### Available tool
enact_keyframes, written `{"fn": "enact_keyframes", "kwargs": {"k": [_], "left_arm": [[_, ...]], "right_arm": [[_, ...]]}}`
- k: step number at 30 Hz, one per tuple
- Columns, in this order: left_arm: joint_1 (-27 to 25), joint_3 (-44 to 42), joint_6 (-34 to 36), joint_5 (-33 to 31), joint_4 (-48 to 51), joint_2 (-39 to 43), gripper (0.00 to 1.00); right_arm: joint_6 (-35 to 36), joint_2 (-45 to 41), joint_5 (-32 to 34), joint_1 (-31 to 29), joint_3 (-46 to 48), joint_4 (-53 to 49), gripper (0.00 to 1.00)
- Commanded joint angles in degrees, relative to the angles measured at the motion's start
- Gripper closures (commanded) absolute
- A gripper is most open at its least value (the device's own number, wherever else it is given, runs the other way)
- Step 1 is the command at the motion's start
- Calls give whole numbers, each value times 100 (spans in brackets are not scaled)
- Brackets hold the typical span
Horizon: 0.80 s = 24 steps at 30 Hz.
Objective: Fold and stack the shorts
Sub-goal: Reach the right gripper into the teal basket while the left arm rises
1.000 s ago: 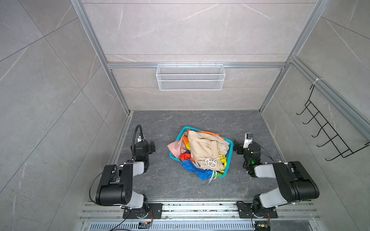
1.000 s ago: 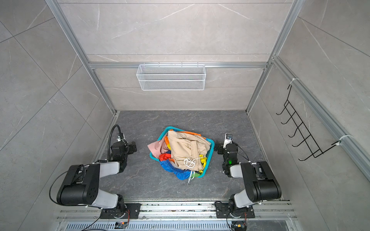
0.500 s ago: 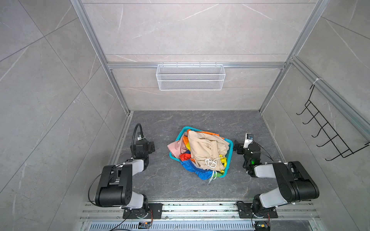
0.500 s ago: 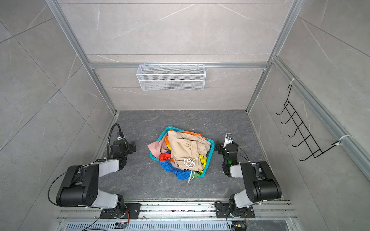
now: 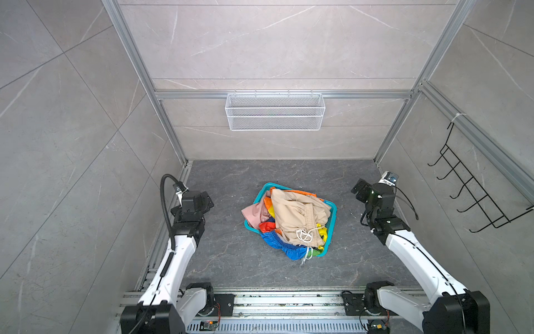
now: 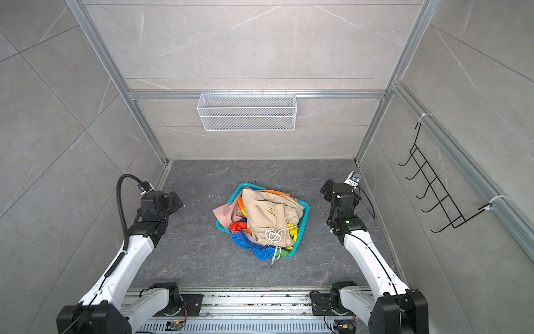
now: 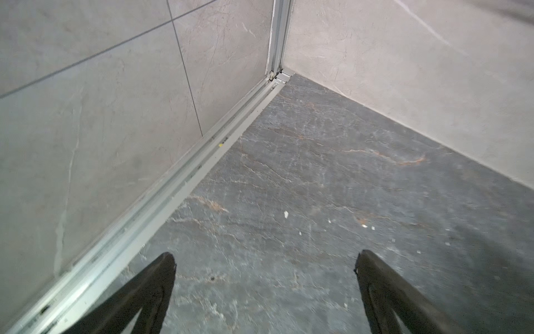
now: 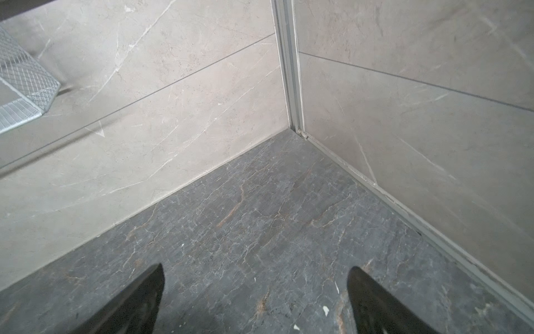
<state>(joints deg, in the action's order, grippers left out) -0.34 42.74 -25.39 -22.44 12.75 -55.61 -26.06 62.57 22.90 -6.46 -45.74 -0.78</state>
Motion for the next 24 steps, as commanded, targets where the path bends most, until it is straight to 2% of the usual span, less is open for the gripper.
{"fn": "enact_keyframes", "kwargs": {"k": [1, 5, 9, 15, 21, 24], "left_arm": [[8, 126, -1326, 718, 939, 509, 0], [3, 551, -1938, 1586, 1774, 592, 0], [-52, 811, -2422, 2482, 2327, 543, 0], [-414, 482, -3066, 3555, 2293, 515, 0], [-1245, 31, -3535, 3797, 1909, 473, 0], [-1557, -184, -3738, 3847, 1614, 414, 0]], "right_arm": [[-516, 51, -1059, -48, -140, -1527, 1], [-213, -75, -1288, -386, -433, -1915, 0], [319, -225, -1252, -1071, -831, -2452, 1], [269, -112, -1365, -2339, -836, -2464, 1], [230, 656, -282, -4059, -988, -2501, 0], [142, 1293, -178, -4528, -1194, -2446, 1]]}}
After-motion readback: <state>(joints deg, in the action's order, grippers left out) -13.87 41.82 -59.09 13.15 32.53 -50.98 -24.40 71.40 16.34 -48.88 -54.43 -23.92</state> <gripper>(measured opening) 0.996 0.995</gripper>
